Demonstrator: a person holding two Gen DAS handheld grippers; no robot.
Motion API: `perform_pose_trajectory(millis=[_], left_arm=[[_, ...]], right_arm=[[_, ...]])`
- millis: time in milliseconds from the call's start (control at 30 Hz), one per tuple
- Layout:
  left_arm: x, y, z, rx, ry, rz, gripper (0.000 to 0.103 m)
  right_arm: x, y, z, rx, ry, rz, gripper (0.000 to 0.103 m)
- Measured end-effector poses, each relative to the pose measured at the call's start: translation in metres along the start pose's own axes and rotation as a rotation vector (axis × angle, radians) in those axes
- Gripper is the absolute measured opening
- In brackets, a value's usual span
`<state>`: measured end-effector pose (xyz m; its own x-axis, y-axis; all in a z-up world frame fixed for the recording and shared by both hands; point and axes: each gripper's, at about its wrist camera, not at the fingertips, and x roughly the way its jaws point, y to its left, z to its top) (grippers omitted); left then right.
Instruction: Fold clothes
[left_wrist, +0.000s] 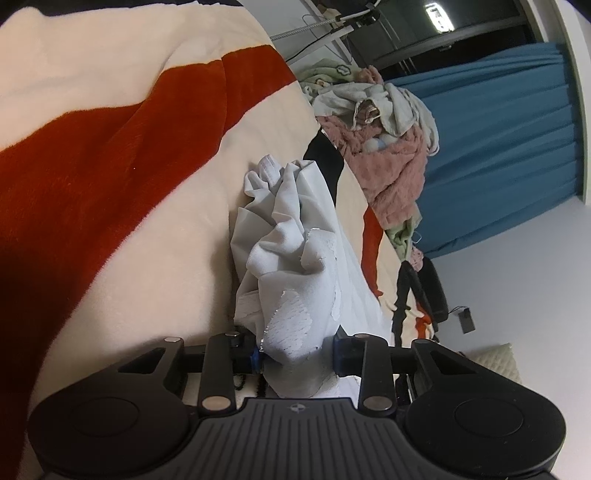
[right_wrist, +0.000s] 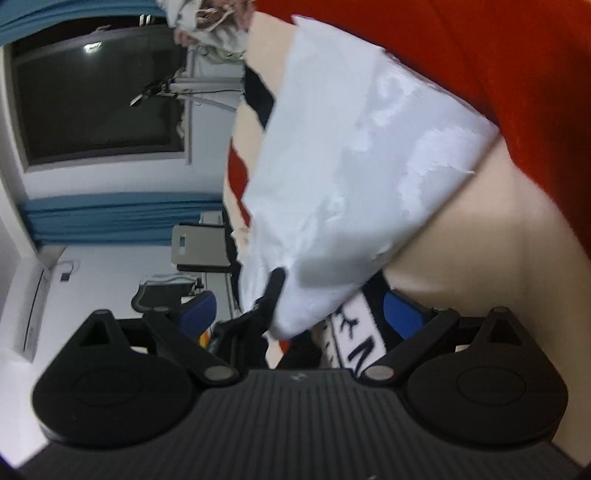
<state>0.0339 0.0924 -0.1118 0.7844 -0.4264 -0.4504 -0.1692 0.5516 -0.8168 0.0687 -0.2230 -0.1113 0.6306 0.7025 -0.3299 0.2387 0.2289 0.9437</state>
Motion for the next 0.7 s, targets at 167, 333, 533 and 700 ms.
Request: perform_pose_trajectory(millis=[167, 333, 533, 700], left_arm=[[-0.002, 0.003, -0.001, -0.028, -0.001, -0.016, 0.03], [-0.007, -0.001, -0.003, -0.049, -0.002, -0.031, 0.029], [-0.016, -0.009, -0.007, -0.067, -0.002, -0.047, 0.027], [-0.025, -0.019, -0.009, -0.076, 0.01, -0.065, 0.027]], right_arm=[[-0.004, -0.006, 0.002, -0.015, -0.136, -0.033, 0.084], [-0.006, -0.016, 0.012, 0.002, -0.232, -0.045, 0.071], [-0.006, -0.007, 0.02, -0.11, -0.249, -0.125, 0.032], [-0.028, 0.004, 0.012, -0.145, -0.276, -0.104, 0.022]])
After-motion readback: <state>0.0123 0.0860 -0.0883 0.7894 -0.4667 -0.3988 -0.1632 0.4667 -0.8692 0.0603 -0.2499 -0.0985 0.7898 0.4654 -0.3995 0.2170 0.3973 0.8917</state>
